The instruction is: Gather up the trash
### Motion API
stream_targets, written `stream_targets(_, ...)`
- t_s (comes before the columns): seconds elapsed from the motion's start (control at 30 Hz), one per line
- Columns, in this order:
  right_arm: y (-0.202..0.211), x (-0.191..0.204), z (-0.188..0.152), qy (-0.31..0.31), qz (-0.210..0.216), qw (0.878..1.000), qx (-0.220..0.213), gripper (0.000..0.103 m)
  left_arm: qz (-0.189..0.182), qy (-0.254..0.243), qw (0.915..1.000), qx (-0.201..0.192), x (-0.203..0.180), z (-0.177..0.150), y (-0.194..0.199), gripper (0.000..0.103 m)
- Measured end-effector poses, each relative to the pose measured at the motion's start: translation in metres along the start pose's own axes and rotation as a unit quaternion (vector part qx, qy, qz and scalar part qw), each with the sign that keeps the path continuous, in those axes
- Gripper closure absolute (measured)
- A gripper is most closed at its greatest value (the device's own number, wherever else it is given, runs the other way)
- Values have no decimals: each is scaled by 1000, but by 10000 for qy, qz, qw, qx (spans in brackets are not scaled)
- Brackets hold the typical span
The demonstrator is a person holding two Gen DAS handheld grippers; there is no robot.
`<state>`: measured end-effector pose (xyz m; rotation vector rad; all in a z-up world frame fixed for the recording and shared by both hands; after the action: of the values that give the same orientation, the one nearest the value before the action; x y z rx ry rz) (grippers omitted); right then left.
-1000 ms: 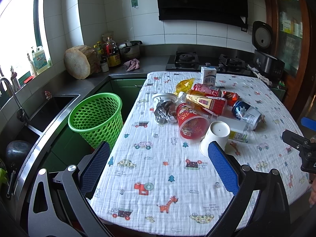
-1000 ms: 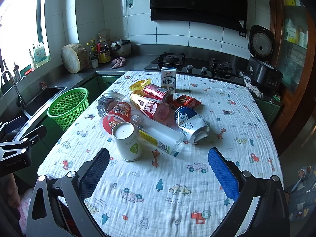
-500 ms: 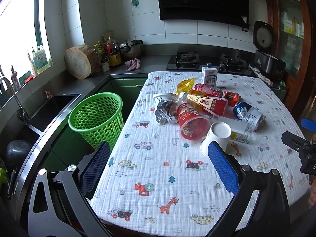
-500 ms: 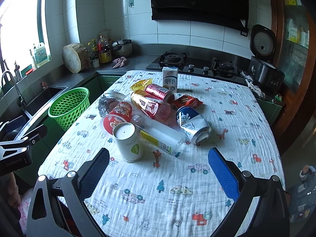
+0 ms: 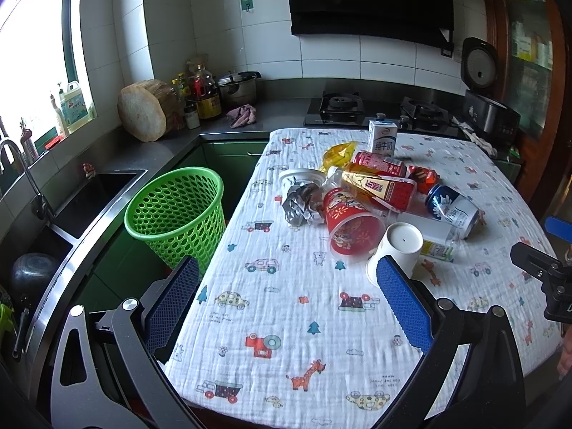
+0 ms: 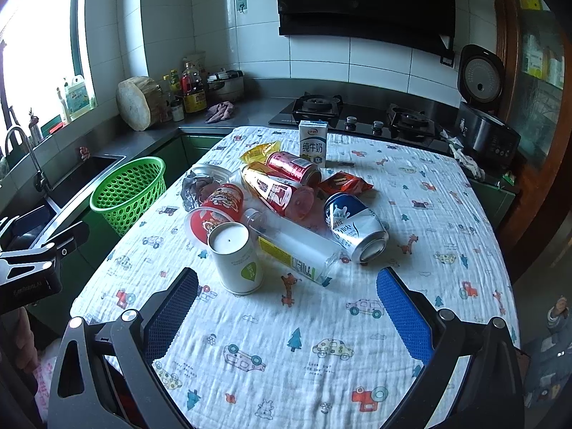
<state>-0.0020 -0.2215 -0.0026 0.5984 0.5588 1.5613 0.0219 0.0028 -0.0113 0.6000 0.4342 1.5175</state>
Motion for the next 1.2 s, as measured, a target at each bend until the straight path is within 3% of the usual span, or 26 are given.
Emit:
stream_targets(0.5, -18, 12, 3, 178, 269, 9995, 19, 6, 67, 70, 9999, 27, 12, 11, -8, 5)
stream_targets(0.9, -67, 43, 1, 436, 529, 9974, 224, 7, 30, 143, 9998, 166, 34, 21, -28, 5)
stream_targets(1.0, -83, 51, 1, 465, 572, 9968, 296, 10, 21, 111, 9998, 181, 39, 24, -34, 5)
stream_targets(1.1, -100, 58, 2, 478, 595, 9962, 407, 19, -4, 62, 9998, 201, 42, 27, -41, 5)
stream_targets(1.2, -116, 62, 3, 442, 555, 9961, 528, 19, -65, 37, 9997, 245, 46, 30, -50, 5)
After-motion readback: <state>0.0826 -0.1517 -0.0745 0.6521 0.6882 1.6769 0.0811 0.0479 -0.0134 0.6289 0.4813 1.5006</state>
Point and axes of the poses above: each gripper's, at about its wrist camera, not at the fingertips, and y roughly against the way its jaws point, x to its left, z to its top, the point moved 1 cm from there along -y, roughly the way its jaws point, and after that the axes turned 2 degrees about -y, right-handed, at the moved point
